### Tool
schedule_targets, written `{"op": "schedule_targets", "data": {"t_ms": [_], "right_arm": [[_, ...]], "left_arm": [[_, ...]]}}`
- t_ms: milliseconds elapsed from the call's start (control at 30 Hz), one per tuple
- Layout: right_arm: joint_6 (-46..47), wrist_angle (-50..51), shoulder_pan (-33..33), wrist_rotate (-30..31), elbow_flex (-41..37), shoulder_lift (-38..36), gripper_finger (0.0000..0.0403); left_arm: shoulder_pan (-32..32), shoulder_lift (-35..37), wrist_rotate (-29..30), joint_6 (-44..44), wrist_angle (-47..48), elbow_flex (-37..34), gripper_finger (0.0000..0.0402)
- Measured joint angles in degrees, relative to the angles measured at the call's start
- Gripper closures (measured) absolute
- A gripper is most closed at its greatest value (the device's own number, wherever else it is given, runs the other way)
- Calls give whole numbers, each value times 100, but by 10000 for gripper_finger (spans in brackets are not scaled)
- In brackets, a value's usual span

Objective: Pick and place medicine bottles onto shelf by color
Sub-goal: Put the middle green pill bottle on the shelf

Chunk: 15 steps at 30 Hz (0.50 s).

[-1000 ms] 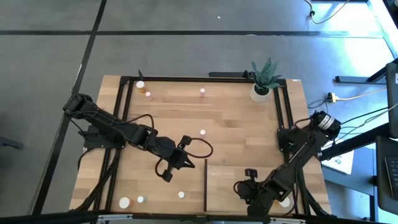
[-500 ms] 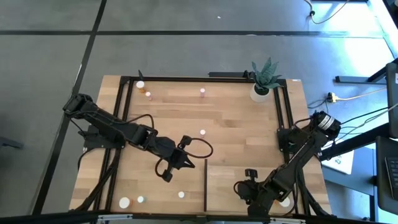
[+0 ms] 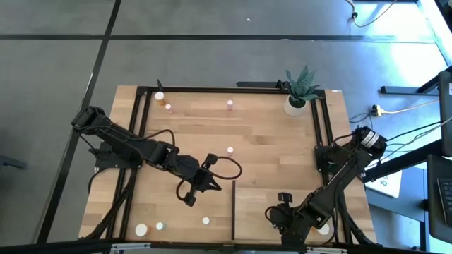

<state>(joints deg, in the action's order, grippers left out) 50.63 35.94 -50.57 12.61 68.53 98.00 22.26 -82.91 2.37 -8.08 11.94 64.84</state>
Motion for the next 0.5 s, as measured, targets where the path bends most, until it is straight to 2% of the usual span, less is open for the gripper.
{"op": "schedule_targets", "data": {"t_ms": [500], "right_arm": [[-83,-24,109,-204,0,-7,225]], "left_arm": [[0,0,0,0,2,0,401]]}}
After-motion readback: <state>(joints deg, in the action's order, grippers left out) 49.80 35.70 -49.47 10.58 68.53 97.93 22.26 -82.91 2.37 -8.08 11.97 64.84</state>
